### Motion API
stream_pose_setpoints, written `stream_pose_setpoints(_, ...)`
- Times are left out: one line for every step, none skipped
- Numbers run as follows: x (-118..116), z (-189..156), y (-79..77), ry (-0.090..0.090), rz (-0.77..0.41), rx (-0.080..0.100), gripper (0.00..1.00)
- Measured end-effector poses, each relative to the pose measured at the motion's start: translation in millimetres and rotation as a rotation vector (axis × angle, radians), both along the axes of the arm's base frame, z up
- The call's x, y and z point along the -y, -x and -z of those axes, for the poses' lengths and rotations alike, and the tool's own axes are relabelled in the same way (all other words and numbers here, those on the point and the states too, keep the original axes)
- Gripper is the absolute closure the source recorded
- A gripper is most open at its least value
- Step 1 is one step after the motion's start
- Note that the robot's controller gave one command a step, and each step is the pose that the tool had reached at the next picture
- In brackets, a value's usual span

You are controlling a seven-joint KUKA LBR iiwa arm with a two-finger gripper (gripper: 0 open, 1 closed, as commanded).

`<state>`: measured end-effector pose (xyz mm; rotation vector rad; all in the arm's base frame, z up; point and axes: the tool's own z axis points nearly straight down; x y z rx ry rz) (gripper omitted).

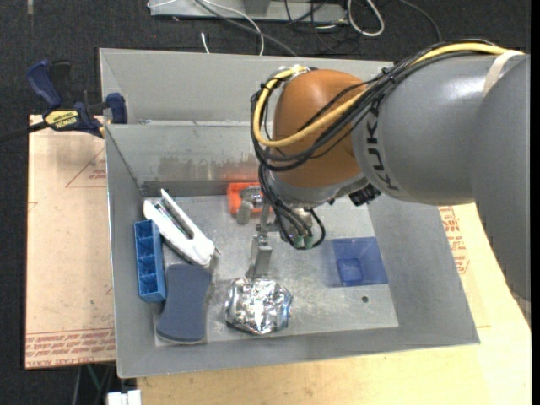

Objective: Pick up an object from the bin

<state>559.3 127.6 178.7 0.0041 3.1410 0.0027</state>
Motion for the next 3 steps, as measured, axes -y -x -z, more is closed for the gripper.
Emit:
stream_pose_setpoints(0, 0, 0.0, 0.0, 0.0, 0.0, 0.0)
stream_pose_setpoints(0, 62, 47.0, -0.001, -0.117, 0.001, 0.0)
stream_pose_setpoints(-10, 63, 29.8, -0.002, -0.066, 0.008, 0.0)
